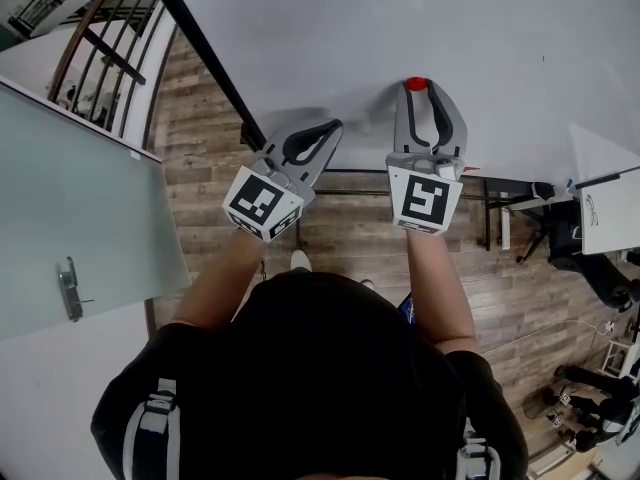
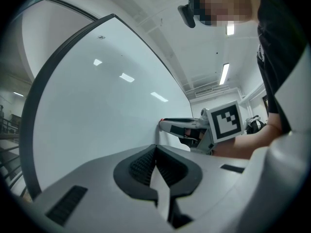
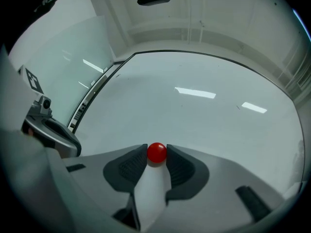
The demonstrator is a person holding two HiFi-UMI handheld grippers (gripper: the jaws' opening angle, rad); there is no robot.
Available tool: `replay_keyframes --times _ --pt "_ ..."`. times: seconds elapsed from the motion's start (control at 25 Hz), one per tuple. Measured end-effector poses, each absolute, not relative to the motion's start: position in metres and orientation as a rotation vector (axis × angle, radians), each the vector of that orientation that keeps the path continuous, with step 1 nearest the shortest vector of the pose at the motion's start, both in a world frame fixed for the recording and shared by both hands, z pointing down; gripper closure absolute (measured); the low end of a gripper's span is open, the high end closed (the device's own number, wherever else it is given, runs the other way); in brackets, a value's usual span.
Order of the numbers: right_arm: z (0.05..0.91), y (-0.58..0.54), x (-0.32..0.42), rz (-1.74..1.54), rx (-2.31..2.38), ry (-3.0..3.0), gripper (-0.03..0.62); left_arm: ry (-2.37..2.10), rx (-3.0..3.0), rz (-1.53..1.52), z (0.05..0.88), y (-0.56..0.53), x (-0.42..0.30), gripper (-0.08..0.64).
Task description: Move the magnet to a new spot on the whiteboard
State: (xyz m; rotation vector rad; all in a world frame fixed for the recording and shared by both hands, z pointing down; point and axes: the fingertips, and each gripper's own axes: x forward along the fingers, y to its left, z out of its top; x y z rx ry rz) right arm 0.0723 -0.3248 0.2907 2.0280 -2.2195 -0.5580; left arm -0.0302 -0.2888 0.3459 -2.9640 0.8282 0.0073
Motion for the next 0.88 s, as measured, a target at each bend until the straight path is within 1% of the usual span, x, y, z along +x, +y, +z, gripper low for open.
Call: replay_keyframes --times 0.28,0.52,0.88 --pt "0.278 -0.307 0.059 -0.63 1.984 -2.276 0.474 0.83 -2.961 0.016 0.345 -0.284 -0.033 0.555" --pt "0.279 -0.286 0.044 -0.538 1.891 -2.441 0.472 0.835 -2.949 0.029 0.34 -0.276 -0.04 0.555" --pt "0.312 -0.255 0.05 -0.366 1.754 -2.586 0.472 0.818 -2.927 0.023 0.34 -0.253 -0.037 0.555"
